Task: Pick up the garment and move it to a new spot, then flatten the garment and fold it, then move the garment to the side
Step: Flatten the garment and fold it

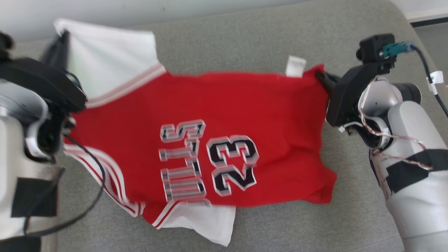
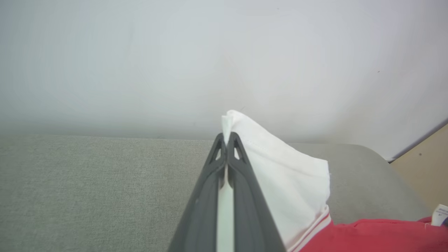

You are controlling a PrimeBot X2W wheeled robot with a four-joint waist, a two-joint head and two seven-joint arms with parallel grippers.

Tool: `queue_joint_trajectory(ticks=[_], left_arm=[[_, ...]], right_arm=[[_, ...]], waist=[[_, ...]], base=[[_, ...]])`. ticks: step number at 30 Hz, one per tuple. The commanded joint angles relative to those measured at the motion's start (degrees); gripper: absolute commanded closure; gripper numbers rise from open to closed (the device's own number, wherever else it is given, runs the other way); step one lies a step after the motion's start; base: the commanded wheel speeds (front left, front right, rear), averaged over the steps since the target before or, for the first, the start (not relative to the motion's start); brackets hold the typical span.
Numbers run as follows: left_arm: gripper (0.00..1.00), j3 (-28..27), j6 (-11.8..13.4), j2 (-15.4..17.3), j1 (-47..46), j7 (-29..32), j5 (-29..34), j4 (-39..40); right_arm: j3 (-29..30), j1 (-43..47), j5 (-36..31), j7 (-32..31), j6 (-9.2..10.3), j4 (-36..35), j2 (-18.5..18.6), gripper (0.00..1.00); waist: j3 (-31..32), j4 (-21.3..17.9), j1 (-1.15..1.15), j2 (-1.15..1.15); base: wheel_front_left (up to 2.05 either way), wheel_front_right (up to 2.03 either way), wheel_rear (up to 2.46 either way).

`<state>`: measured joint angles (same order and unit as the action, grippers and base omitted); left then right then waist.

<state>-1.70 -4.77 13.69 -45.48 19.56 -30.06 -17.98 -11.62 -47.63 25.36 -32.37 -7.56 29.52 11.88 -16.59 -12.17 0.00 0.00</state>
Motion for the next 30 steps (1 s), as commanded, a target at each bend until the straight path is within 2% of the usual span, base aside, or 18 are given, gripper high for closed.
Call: queue_joint_trajectory(ticks=[1, 6, 11, 17, 22, 30], left_arm=[[1.0, -0.53, 0.13, 0.44, -1.33, -0.93, 0.06, 0.55], [1.0, -1.85, 0.46, 1.13, -5.25, -4.48, -0.05, 2.18], [1.0, -1.63, 0.51, 2.43, -10.53, -9.33, 2.18, 3.36], [1.0, -0.07, -0.06, 4.21, -17.06, -13.39, 5.3, 4.04], [1.0, 0.99, -0.75, 5.52, -25.49, -19.1, 7.26, 3.98], [1.0, 0.54, -1.71, 3.29, -35.53, -30.69, 4.91, 2.73]], right_arm=[[1.15, -1.31, 0.76, 1.16, 0.15, 0.1, -0.62, 1.0], [7.23, -5.27, 2.68, 6.17, 0.15, 2.41, -5.28, 1.0], [10.55, -11.35, 2.57, 10.18, 0.15, 5.16, -7.86, 1.0], [12.0, -18.1, 1.57, 15.24, 0.15, 6.4, -8.74, 1.0], [13.16, -24.99, 0.48, 24.31, 0.15, 7.16, -8.99, 1.0], [11.88, -31.47, -3.64, 39.81, 0.15, 8.27, -9.03, 1.0]], waist=[[1.1, -0.66, 0.0, 0.0], [1.25, -1.66, 0.0, 0.0], [-0.07, -2.48, 0.0, 0.0], [-2.31, -3.4, 0.0, 0.0], [-4.02, -4.2, 0.0, 0.0], [-6.49, -3.68, 0.0, 0.0]], base=[[0.0, 0.0, 0.0], [0.0, 0.0, 0.0], [0.0, 0.0, 0.0], [0.0, 0.0, 0.0], [0.0, 0.0, 0.0], [0.0, 0.0, 0.0]])
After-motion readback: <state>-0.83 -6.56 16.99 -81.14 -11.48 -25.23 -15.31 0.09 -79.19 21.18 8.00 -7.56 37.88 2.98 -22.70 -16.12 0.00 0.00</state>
